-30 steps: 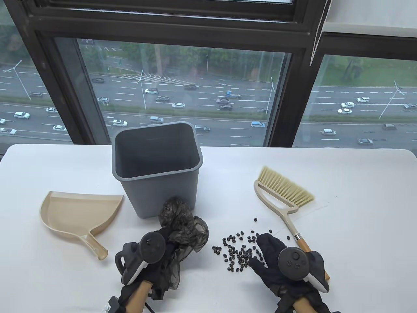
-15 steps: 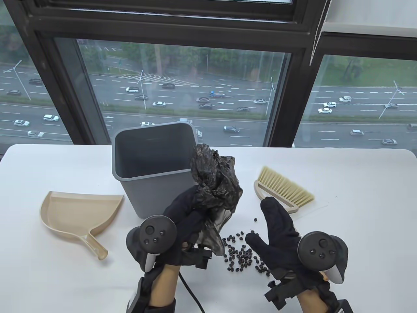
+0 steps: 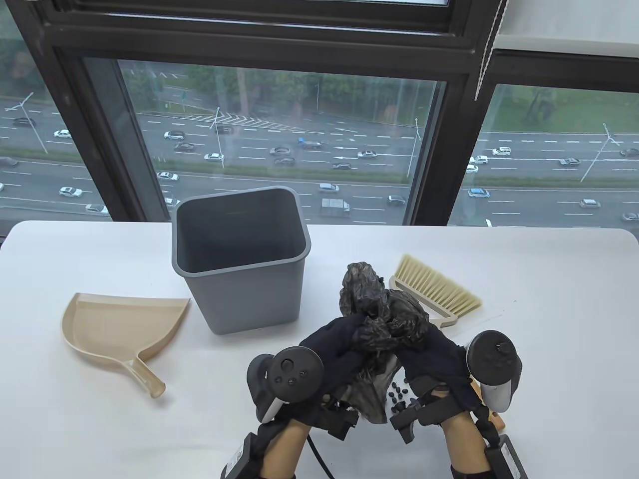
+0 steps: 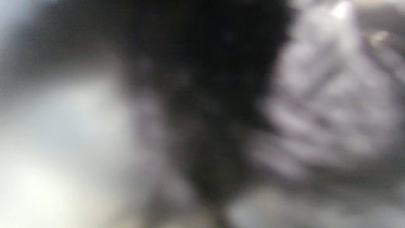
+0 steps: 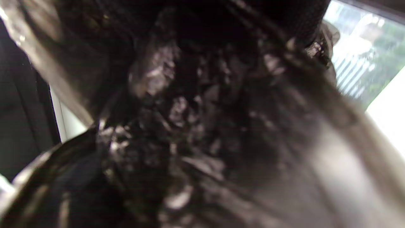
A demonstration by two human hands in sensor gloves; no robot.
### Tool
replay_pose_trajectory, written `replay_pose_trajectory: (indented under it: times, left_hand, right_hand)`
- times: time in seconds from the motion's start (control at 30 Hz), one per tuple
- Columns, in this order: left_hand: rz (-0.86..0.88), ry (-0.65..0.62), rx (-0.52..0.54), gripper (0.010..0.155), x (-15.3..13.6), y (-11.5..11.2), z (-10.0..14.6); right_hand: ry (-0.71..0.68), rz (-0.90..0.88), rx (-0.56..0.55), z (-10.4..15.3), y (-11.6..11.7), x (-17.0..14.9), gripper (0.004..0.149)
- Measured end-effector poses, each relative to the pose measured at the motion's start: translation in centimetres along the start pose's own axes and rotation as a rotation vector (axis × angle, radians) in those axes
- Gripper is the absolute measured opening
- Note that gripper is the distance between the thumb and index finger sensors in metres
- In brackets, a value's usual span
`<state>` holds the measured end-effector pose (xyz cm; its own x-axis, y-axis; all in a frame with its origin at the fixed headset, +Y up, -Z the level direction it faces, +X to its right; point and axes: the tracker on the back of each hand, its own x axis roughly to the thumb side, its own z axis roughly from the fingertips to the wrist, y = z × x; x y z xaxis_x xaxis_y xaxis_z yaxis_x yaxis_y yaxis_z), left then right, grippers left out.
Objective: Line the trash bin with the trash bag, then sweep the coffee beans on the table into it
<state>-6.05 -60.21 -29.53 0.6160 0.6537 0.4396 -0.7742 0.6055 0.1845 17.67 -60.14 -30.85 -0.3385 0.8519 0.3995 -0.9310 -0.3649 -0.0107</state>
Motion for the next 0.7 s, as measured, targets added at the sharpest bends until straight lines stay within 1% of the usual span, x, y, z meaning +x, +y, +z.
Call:
replay_pose_trajectory:
  times: [0.2, 0.33, 0.37, 0.5, 0.57, 0.63, 0.67, 0.7]
  left_hand:
    - [0.096, 0.086, 0.071, 0.042, -2.4, 2.4, -0.2]
    - [0.131, 0.119, 0.116, 0.041, -3.4, 4.3, 0.0]
    - [0.139, 0.128, 0.127, 0.041, -3.7, 5.1, 0.1]
    - [0.136, 0.161, 0.165, 0.041, -4.8, 7.2, 0.5]
    - [0.138, 0.190, 0.187, 0.041, -5.5, 7.8, 0.7]
    - [0.161, 0.215, 0.207, 0.041, -6.1, 8.3, 0.9]
    - [0.183, 0.225, 0.220, 0.041, -6.4, 8.5, 0.9]
    - [0.202, 0.234, 0.229, 0.041, -6.5, 8.7, 1.0]
  right_hand:
    - [0.039, 0.026, -0.091, 0.1, -1.0, -0.6, 0.041]
    - [0.072, 0.007, -0.107, 0.0, -1.7, -1.1, 0.041]
    - [0.087, 0.006, -0.110, -0.1, -2.0, -1.3, 0.041]
    - [0.111, -0.012, -0.101, -0.3, -2.4, -1.9, 0.040]
    - [0.121, 0.003, -0.088, -0.4, -2.6, -2.2, 0.039]
    - [0.143, 0.023, -0.100, -0.4, -2.9, -2.5, 0.039]
    - [0.161, 0.043, -0.110, -0.4, -3.0, -2.7, 0.041]
    - [0.182, 0.073, -0.098, -0.4, -3.2, -2.8, 0.046]
